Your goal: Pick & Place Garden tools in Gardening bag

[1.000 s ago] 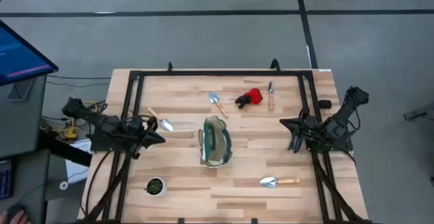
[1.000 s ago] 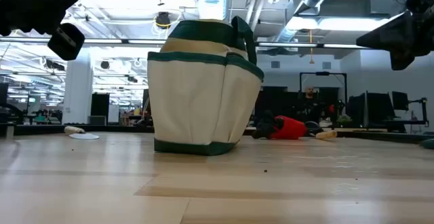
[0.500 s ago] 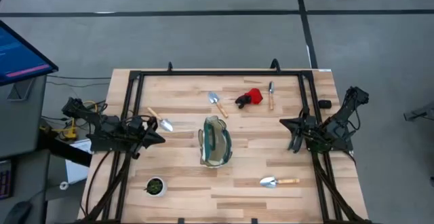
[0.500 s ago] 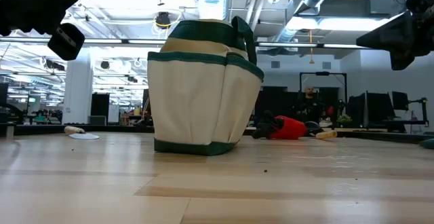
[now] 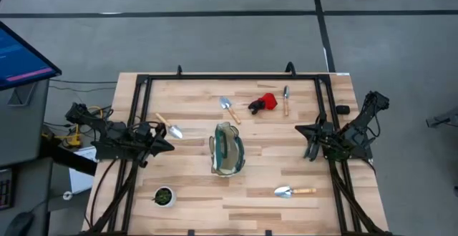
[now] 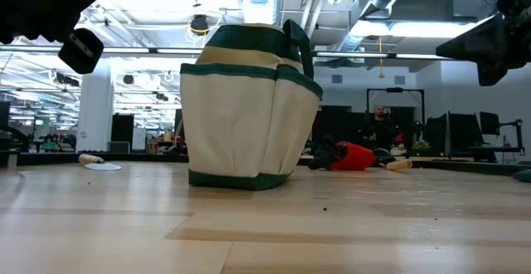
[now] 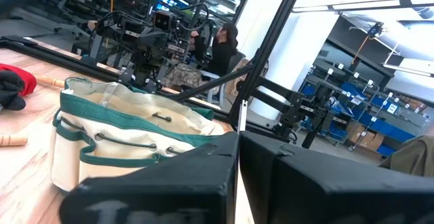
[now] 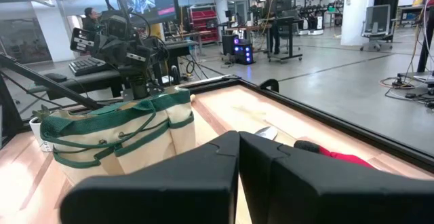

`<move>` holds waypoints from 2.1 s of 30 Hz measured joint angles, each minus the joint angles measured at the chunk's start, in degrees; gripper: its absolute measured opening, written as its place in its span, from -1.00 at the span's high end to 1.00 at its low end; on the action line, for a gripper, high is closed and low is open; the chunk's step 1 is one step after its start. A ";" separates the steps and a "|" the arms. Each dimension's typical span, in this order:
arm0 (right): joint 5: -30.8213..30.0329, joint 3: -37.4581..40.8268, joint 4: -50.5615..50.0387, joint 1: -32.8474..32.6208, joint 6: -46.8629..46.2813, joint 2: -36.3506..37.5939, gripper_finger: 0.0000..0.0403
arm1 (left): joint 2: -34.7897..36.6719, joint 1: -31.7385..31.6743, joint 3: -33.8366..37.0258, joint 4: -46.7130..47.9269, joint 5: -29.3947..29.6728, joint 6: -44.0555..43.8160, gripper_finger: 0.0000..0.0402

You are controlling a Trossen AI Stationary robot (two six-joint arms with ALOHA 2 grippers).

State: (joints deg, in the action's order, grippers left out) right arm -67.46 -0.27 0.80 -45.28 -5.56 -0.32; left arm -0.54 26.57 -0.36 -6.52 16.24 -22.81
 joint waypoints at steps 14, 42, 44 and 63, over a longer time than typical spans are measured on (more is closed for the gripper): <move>0.00 0.00 -0.01 0.01 0.01 0.01 1.00 | 0.00 0.00 0.00 -0.15 -0.01 0.00 0.99; 0.04 0.02 10.49 1.98 -26.71 0.00 1.00 | 0.02 -0.02 0.00 -24.15 8.06 -4.69 0.99; -0.19 0.02 14.22 2.76 -30.58 0.00 1.00 | 0.00 -0.02 0.00 -26.07 10.14 -6.18 0.99; 3.90 -36.37 6.24 14.46 19.91 -19.41 0.28 | 0.00 -0.02 0.00 -28.38 15.07 -6.62 0.71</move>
State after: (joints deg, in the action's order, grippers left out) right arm -63.56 -36.64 7.04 -30.81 14.34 -19.73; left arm -0.54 26.55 -0.36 -34.91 31.31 -29.43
